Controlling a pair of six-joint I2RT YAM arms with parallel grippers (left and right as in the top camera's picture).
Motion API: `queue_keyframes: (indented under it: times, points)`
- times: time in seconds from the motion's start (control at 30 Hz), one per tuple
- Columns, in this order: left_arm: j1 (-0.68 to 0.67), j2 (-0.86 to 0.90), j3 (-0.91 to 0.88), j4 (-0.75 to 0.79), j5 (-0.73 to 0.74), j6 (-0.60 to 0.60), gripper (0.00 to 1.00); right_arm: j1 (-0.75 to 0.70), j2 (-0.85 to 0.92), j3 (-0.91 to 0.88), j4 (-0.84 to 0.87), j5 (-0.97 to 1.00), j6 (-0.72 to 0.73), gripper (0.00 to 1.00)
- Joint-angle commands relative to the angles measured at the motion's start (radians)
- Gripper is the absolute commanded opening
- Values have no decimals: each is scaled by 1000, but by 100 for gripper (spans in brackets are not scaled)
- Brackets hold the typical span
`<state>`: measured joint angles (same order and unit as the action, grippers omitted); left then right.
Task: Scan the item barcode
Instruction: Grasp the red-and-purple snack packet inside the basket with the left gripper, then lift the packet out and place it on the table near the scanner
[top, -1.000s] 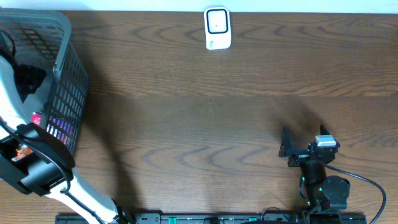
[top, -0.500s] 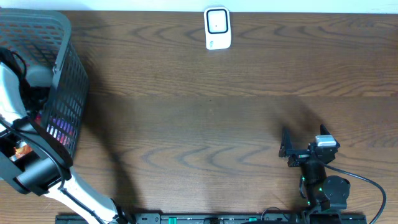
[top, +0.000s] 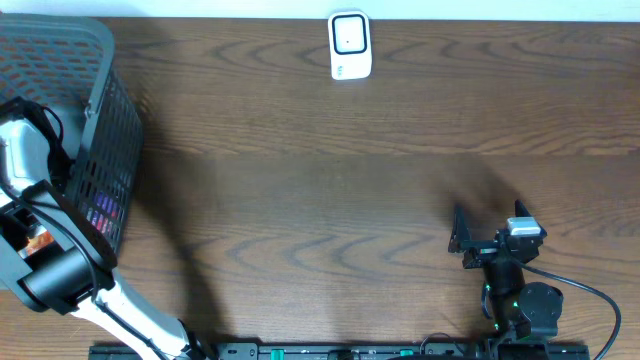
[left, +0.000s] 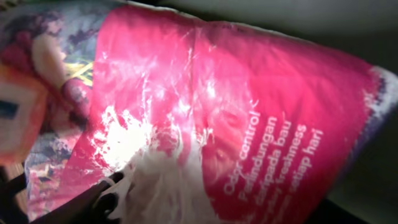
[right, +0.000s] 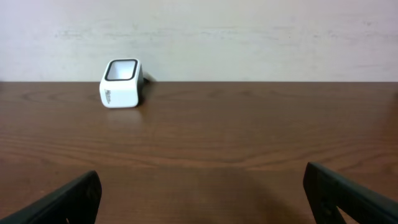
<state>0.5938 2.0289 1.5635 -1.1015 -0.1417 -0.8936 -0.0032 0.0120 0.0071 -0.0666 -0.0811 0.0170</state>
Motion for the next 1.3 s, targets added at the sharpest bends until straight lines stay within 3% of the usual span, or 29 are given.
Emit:
queue_keyframes:
  times: [0.0, 0.03, 0.23, 0.47, 0.73, 1.27]
  points:
    - [0, 9, -28, 8, -8, -6, 72, 5, -6, -2, -4, 4, -3, 99]
    - [0, 9, -31, 8, -8, -6, 70, 5, -6, -2, -4, 4, -3, 99]
    - [0, 9, -34, 10, -8, -6, 8, 5, -6, -2, -4, 4, -3, 99]
    - [0, 0, 7, 23, 12, 1, 7, 5, -6, -2, -4, 4, -3, 99]
    - [0, -107, 188, 23, 143, 101, 7, 5, -6, -2, -4, 4, -3, 99]
    - [-14, -656, 234, 192, 166, 101, 7, 5, -6, -2, -4, 4, -3, 99]
